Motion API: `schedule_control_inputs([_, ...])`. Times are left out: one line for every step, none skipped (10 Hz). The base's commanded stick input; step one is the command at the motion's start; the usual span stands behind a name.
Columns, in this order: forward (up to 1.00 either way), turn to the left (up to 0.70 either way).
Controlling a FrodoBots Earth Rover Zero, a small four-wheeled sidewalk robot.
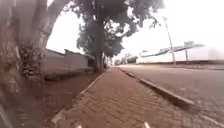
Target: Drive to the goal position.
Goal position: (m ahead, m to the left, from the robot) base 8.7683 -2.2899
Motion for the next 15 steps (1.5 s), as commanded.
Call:
schedule_control_inputs([0.70,0.00])
schedule_control_inputs([0.70,0.00])
schedule_control_inputs([0.70,0.00])
schedule_control_inputs([0.70,0.00])
schedule_control_inputs([0.70,0.00])
schedule_control_inputs([0.70,0.00])
schedule_control_inputs([0.70,0.00])
schedule_control_inputs([0.70,0.00])
schedule_control_inputs([0.70,0.00])
schedule_control_inputs([0.70,0.00])
schedule_control_inputs([0.70,0.00])
schedule_control_inputs([0.70,0.00])
schedule_control_inputs([0.70,0.00])
schedule_control_inputs([0.70,0.00])
schedule_control_inputs([0.70,0.00])
